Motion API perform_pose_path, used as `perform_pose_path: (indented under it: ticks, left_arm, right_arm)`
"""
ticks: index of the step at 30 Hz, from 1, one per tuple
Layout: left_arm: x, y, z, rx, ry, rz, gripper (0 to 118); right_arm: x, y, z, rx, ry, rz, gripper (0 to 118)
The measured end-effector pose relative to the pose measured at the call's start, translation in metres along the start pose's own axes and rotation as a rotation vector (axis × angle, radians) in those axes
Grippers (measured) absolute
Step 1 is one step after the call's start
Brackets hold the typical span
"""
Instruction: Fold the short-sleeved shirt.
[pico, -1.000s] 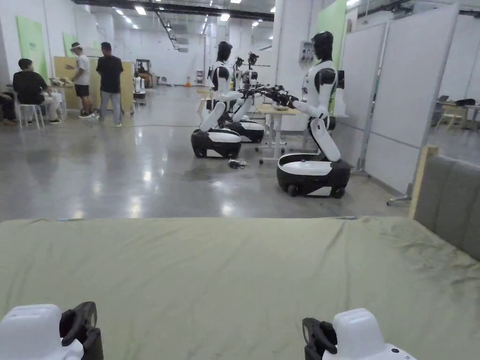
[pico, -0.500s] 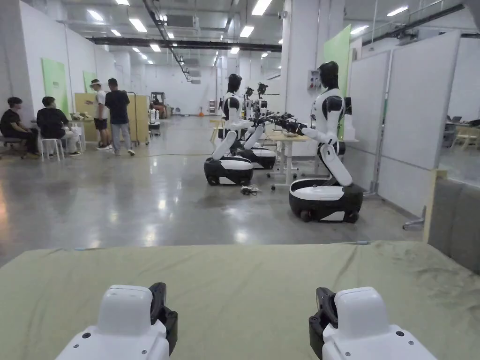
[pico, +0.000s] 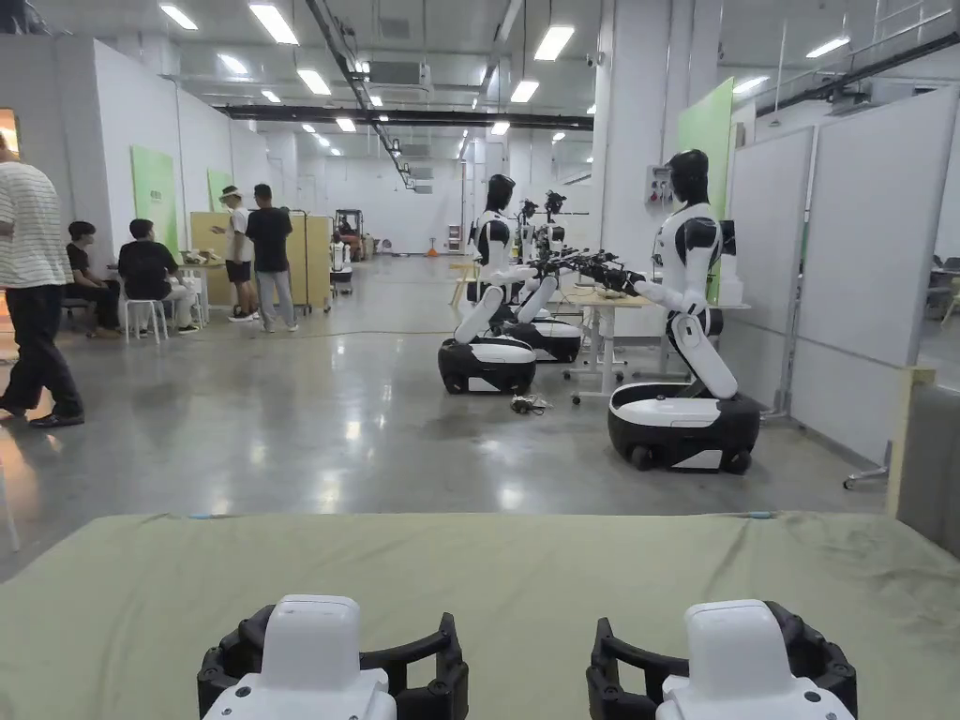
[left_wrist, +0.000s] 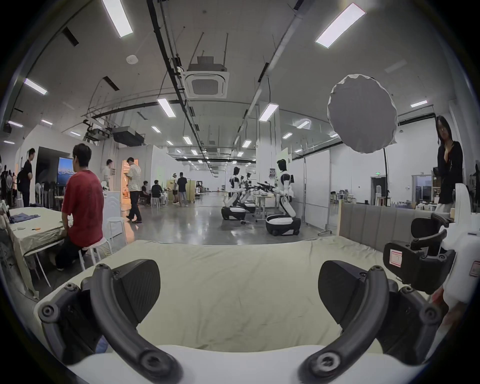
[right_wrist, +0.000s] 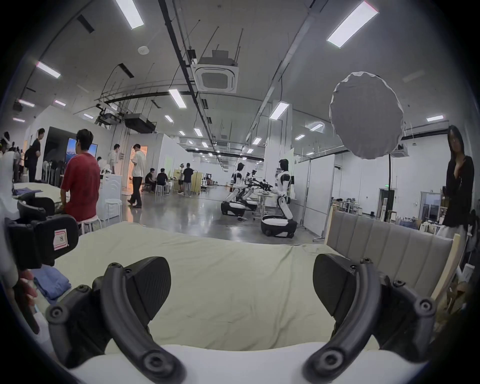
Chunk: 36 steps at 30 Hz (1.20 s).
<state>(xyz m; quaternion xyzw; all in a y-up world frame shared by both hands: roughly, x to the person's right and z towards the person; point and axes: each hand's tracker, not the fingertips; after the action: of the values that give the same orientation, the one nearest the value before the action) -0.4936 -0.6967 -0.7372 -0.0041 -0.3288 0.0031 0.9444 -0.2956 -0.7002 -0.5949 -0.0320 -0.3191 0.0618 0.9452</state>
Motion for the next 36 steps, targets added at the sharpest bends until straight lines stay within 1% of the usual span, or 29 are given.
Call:
perform_pose_path:
  ticks: [3, 7, 9, 11, 14, 16, 18, 20, 22, 23, 25, 26, 30, 32, 36]
  left_arm:
    - [0.004, 0.002, -0.003, -0.043, 0.045, -0.033, 118]
    - [0.002, 0.001, -0.002, -0.055, 0.045, -0.002, 118]
    - [0.0, 0.0, -0.002, -0.049, 0.05, 0.009, 118]
    - [0.0, 0.002, -0.002, -0.043, 0.062, 0.008, 118]
    - [-0.001, 0.006, 0.0, -0.034, 0.066, 0.008, 118]
    - [-0.002, 0.008, 0.002, -0.027, 0.058, 0.01, 118]
    - [-0.003, 0.008, 0.003, -0.02, 0.057, 0.01, 118]
    - [-0.005, 0.006, 0.003, -0.006, 0.047, 0.029, 118]
    - [-0.007, 0.006, 0.003, -0.014, 0.045, 0.052, 118]
    - [-0.008, 0.007, 0.003, -0.018, 0.042, 0.062, 118]
    - [-0.011, 0.006, 0.004, -0.018, 0.036, 0.072, 118]
    - [-0.011, 0.005, 0.004, -0.017, 0.036, 0.072, 118]
    - [-0.015, 0.004, 0.005, -0.01, 0.052, 0.063, 118]
    - [-0.018, 0.005, 0.007, -0.008, 0.05, 0.076, 118]
    - [-0.02, 0.007, 0.009, -0.002, 0.047, 0.085, 118]
  right_arm:
    - [-0.001, 0.0, -0.003, -0.021, -0.017, -0.026, 114]
    - [-0.001, 0.0, -0.003, -0.04, -0.002, -0.036, 117]
    - [-0.001, -0.002, -0.001, -0.031, 0.039, -0.021, 118]
    - [-0.001, -0.003, 0.0, -0.027, 0.078, 0.014, 118]
    - [-0.003, -0.004, 0.0, -0.037, 0.064, 0.014, 118]
    - [-0.003, -0.004, 0.001, -0.031, 0.09, -0.023, 118]
    - [-0.002, -0.002, 0.0, -0.067, 0.111, -0.066, 118]
    - [-0.004, 0.0, -0.003, -0.088, 0.089, -0.083, 118]
    - [-0.007, 0.001, -0.006, -0.102, 0.05, -0.067, 118]
    - [-0.007, 0.001, -0.006, -0.097, 0.056, -0.072, 118]
    - [-0.003, 0.001, -0.004, -0.095, 0.087, -0.123, 118]
    - [-0.003, 0.002, -0.004, -0.099, 0.085, -0.145, 118]
    - [-0.005, 0.008, -0.001, -0.098, 0.037, -0.187, 118]
    - [-0.006, 0.01, 0.002, -0.079, 0.038, -0.18, 118]
    - [-0.009, 0.015, 0.007, -0.054, 0.081, -0.181, 118]
